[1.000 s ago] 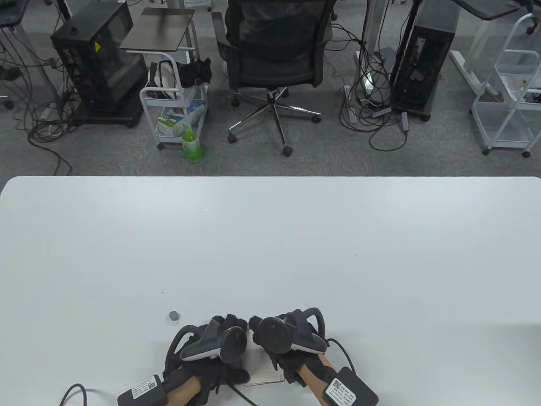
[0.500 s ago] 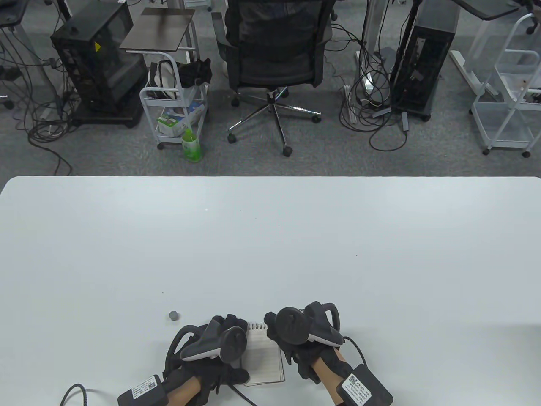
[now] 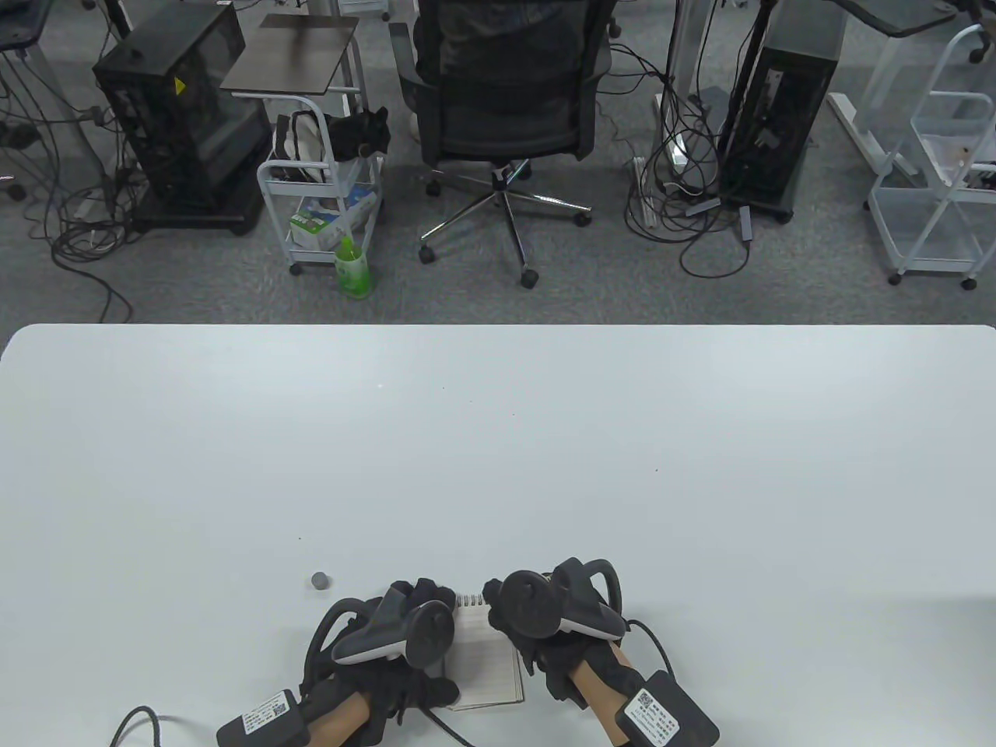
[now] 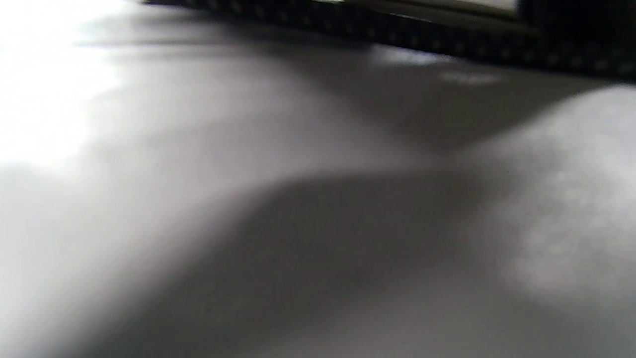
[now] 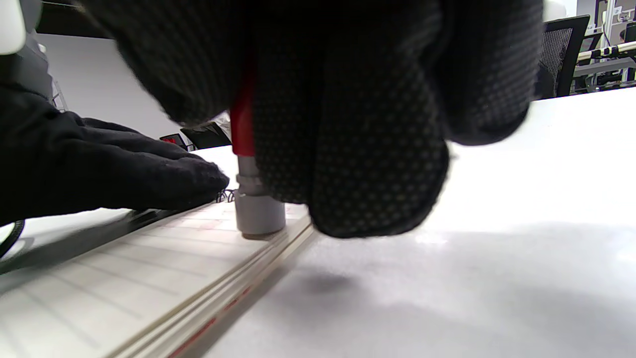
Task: Stamp flower pattern stamp onto notebook
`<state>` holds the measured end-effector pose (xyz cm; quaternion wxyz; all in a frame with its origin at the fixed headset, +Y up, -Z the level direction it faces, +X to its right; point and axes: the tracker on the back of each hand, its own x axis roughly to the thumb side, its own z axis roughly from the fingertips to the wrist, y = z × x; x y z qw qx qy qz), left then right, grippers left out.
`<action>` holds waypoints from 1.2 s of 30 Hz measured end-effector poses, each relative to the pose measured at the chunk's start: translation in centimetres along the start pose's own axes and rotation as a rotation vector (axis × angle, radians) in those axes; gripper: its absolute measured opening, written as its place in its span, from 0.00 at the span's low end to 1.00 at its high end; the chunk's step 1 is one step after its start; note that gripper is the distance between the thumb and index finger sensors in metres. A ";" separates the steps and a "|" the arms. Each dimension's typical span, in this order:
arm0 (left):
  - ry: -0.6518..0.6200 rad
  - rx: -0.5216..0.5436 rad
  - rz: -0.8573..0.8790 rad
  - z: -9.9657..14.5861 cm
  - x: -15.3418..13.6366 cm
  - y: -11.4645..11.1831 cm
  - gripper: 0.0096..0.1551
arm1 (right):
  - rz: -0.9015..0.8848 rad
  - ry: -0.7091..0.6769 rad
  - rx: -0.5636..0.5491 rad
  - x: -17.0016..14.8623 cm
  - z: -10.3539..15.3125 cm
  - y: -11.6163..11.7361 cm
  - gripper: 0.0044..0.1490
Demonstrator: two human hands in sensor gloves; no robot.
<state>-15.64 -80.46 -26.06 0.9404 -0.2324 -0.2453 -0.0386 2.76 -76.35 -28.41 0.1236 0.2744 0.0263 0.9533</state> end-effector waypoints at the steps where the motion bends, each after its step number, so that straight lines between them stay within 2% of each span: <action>1: 0.000 0.000 0.000 0.0 0.0 0.0 0.68 | 0.000 -0.001 0.001 0.0 0.0 0.0 0.28; 10: 0.000 0.000 0.000 0.0 0.0 0.0 0.68 | 0.019 -0.007 -0.002 0.4 0.0 0.3 0.28; 19: 0.000 0.000 0.000 0.0 0.0 0.0 0.68 | 0.066 -0.016 0.041 1.3 -0.3 0.6 0.27; 36: 0.002 -0.002 -0.002 0.0 0.0 0.0 0.68 | 0.015 -0.027 0.033 0.9 -0.3 1.1 0.26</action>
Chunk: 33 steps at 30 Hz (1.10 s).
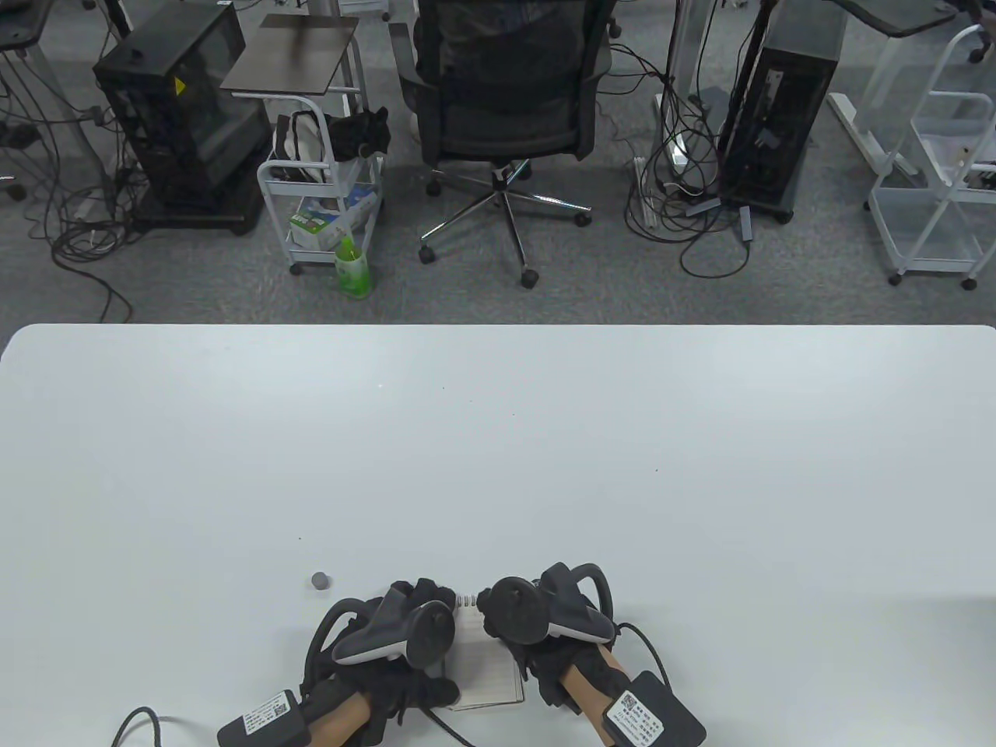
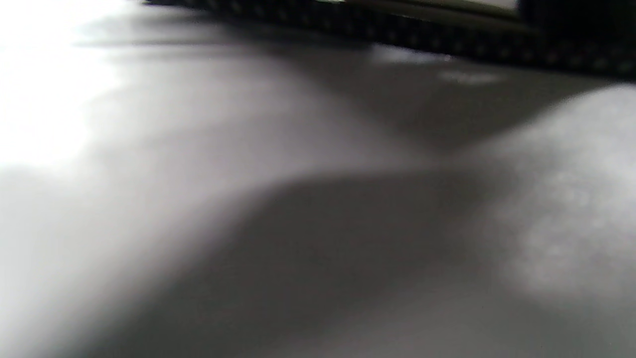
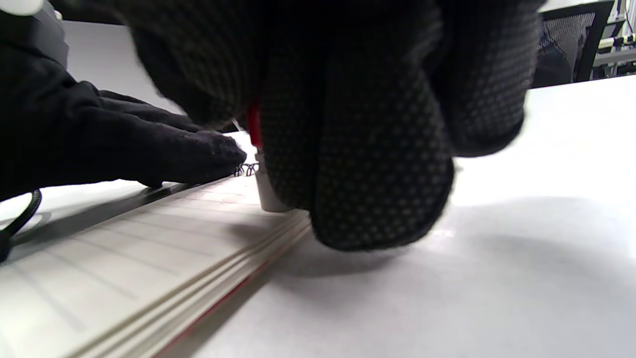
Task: Stamp flower pattern stamp onto notebook
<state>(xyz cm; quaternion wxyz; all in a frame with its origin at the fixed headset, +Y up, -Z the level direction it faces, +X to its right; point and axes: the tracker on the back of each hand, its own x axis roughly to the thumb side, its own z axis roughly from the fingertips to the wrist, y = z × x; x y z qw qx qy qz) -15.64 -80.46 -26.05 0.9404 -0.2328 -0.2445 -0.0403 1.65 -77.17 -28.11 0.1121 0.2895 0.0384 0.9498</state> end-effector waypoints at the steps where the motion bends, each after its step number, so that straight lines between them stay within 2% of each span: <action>1: 0.000 0.000 0.000 0.0 0.0 0.0 0.68 | -0.001 0.005 0.004 0.0 0.0 0.0 0.26; 11: 0.000 0.000 0.000 0.0 0.1 0.0 0.68 | -0.005 0.020 0.017 -0.1 0.0 -0.1 0.27; 20: 0.000 -0.001 0.000 0.0 0.1 0.0 0.68 | 0.075 0.009 -0.062 0.0 0.6 -1.1 0.28; 23: 0.001 -0.001 0.002 -0.1 0.1 0.0 0.68 | -0.020 0.013 -0.117 -0.7 1.0 -2.3 0.28; 30: 0.001 -0.001 0.006 -0.1 0.1 0.0 0.68 | -0.289 0.129 -0.331 -4.4 2.3 -4.4 0.27; 33: 0.002 -0.001 0.005 -0.1 0.1 0.0 0.68 | -0.524 0.187 -0.415 -6.2 2.8 -4.6 0.28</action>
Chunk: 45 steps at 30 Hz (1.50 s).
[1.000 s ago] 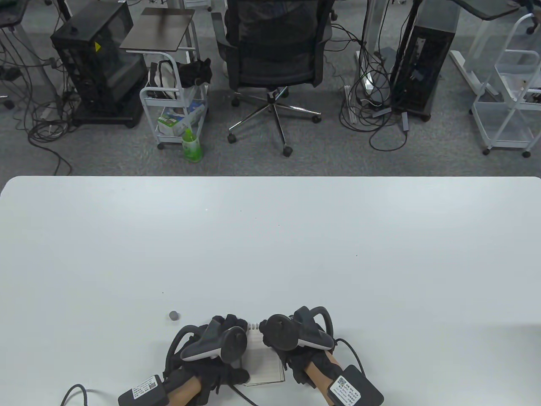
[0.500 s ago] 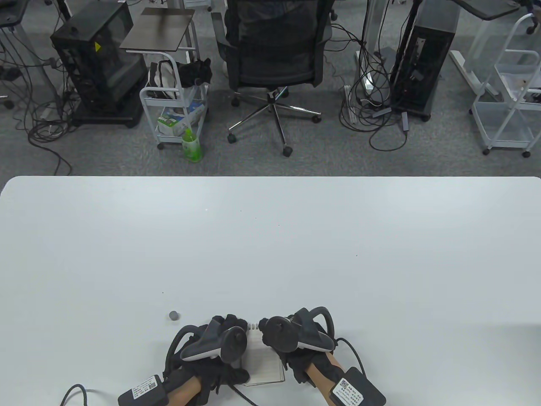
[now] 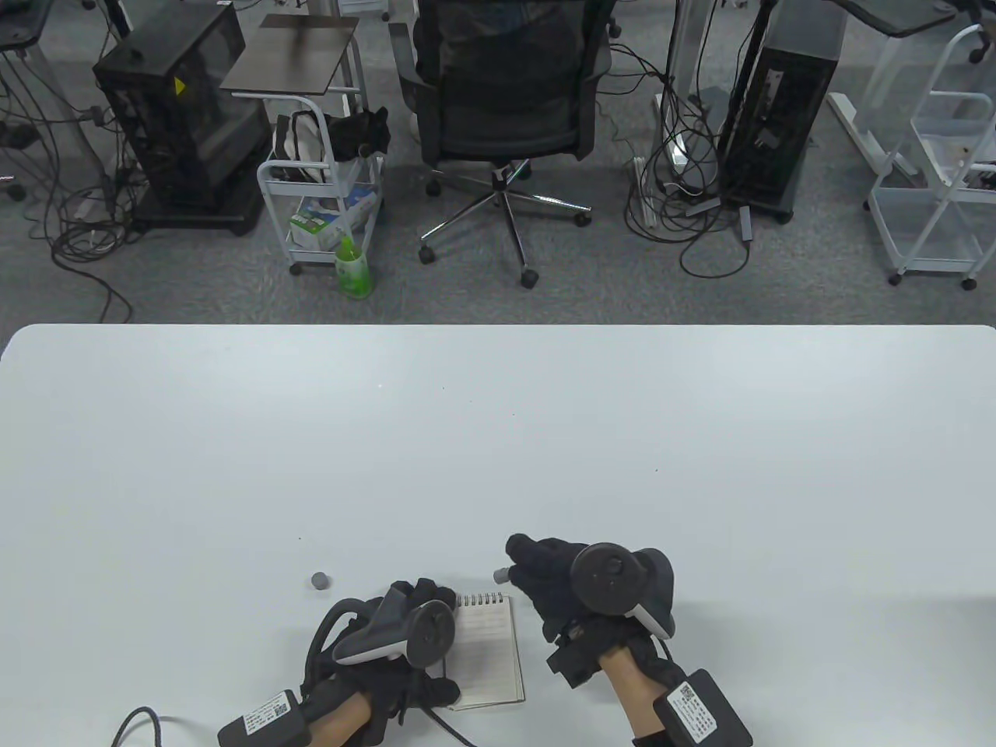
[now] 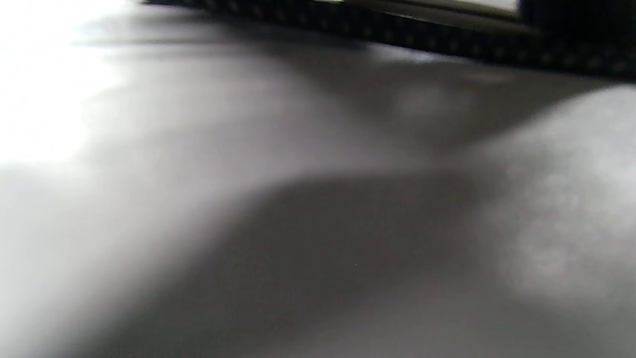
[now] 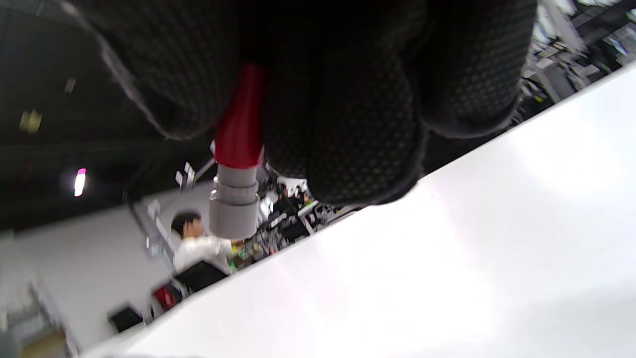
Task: Stamp flower pattern stamp onto notebook
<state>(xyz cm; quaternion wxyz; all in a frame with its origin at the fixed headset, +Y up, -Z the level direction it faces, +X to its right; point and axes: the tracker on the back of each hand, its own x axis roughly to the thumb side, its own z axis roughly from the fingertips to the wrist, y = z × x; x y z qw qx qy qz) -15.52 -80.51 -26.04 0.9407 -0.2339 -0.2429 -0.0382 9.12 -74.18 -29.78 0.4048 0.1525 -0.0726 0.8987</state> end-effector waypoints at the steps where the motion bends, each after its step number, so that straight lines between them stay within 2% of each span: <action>1: 0.000 0.000 0.001 0.0 0.0 0.0 0.68 | -0.070 0.016 -0.019 -0.4 0.0 -0.2 0.28; 4: 0.000 -0.001 0.002 0.0 0.0 0.0 0.67 | -0.307 0.085 -0.099 -1.8 -0.1 -1.4 0.29; 6: 0.001 -0.001 0.004 0.0 0.0 0.0 0.68 | -0.399 0.118 -0.125 -2.5 0.0 -2.0 0.29; 12: -0.002 0.000 0.013 0.0 -0.1 0.0 0.68 | -0.498 0.171 -0.105 -4.2 0.2 -2.0 0.29; 16: -0.006 0.035 0.007 0.2 -0.2 0.5 0.66 | -0.492 0.179 -0.083 -4.5 0.2 -1.6 0.29; 19: -0.007 0.073 -0.022 0.8 -0.1 1.5 0.65 | -0.481 0.178 -0.083 -4.4 0.2 -1.6 0.29; 23: -0.002 0.140 0.025 1.9 -0.8 3.2 0.62 | -0.463 0.182 -0.071 -4.6 0.2 -1.6 0.29; 26: 0.030 0.204 0.116 2.8 -2.8 4.4 0.59 | -0.470 0.187 -0.059 -4.8 0.3 -1.5 0.29; 29: 0.171 0.281 0.128 3.7 -5.9 4.9 0.50 | -0.476 0.194 -0.053 -4.9 0.3 -1.3 0.29; 32: 0.324 0.280 0.037 4.0 -9.2 4.8 0.42 | -0.476 0.200 -0.035 -4.9 0.3 -1.1 0.29; 36: 0.431 0.270 0.072 3.8 -12.4 4.0 0.40 | -0.467 0.205 -0.021 -4.8 0.2 -0.8 0.29; 40: 0.452 0.317 0.015 3.4 -13.0 3.9 0.38 | -0.445 0.206 -0.004 -4.8 0.2 -0.4 0.29; 45: 0.458 0.214 -0.100 1.8 -12.3 3.1 0.33 | -0.420 0.200 0.012 -4.8 0.2 -0.3 0.29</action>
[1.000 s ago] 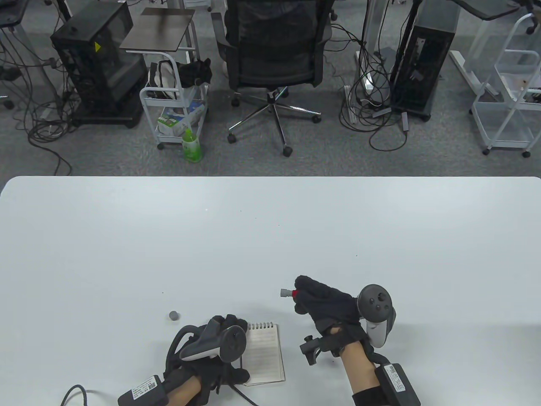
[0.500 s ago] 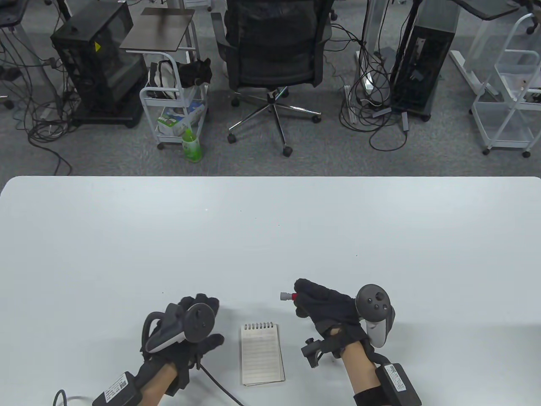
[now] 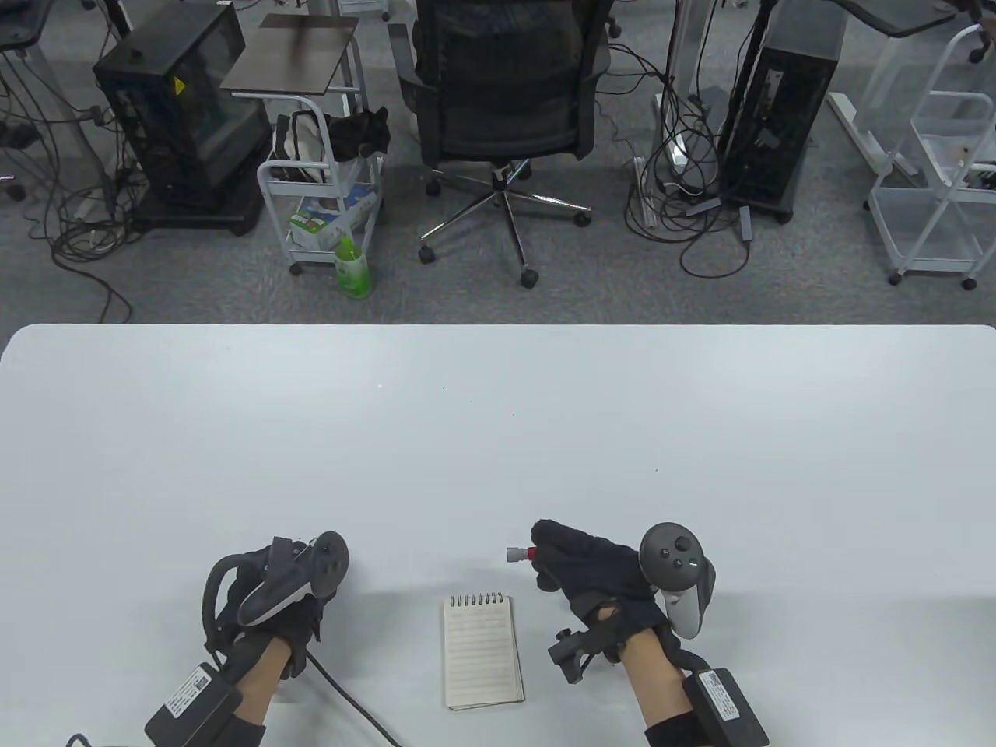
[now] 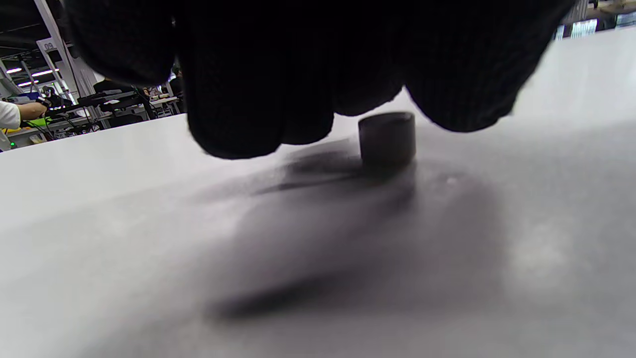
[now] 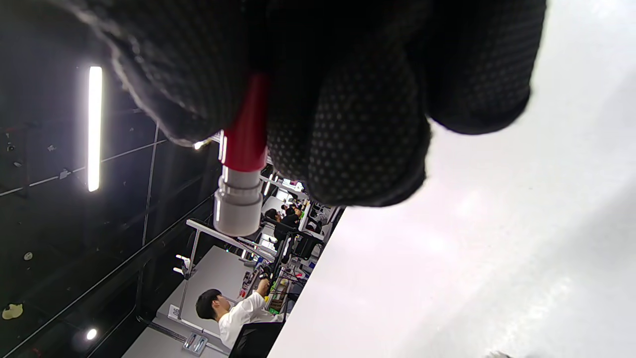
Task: Stamp flower pattern stamp onto notebook
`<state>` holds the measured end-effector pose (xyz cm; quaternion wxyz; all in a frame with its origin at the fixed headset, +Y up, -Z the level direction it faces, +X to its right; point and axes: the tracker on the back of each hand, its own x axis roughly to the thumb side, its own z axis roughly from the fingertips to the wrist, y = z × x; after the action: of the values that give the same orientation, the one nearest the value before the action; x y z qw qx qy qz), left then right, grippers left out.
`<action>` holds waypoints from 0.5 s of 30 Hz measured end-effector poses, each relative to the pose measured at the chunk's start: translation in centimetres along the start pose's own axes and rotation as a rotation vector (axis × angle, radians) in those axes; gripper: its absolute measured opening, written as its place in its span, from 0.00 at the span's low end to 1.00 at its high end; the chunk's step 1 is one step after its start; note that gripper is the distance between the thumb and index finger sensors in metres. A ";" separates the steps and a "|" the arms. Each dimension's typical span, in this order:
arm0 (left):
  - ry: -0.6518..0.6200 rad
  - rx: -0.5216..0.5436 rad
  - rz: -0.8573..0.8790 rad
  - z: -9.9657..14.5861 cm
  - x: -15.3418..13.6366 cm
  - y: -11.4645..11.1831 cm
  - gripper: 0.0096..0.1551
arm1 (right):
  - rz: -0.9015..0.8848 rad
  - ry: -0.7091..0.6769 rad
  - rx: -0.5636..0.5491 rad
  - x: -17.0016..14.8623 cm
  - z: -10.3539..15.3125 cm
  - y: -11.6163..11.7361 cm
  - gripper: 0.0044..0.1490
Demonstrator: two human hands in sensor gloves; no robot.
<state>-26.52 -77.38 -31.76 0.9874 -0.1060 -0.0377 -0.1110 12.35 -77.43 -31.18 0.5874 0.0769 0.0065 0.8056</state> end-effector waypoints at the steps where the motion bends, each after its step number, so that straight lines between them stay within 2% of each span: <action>1: -0.002 -0.002 -0.003 -0.1 0.1 -0.1 0.32 | 0.001 0.000 -0.001 0.0 0.0 0.0 0.29; 5: -0.010 -0.034 -0.023 -0.3 0.5 -0.5 0.30 | 0.001 0.003 -0.005 0.0 0.0 -0.1 0.29; 11: -0.016 0.014 -0.041 -0.6 0.9 -0.7 0.26 | 0.005 0.009 0.005 0.2 0.1 0.1 0.29; 15: -0.022 -0.001 -0.067 -0.7 1.2 -0.7 0.26 | 0.012 0.010 0.016 0.3 0.1 0.4 0.29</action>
<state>-25.51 -78.41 -32.20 0.9826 -0.1064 -0.0519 -0.1429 11.88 -77.32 -30.96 0.5817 0.0775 0.0152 0.8096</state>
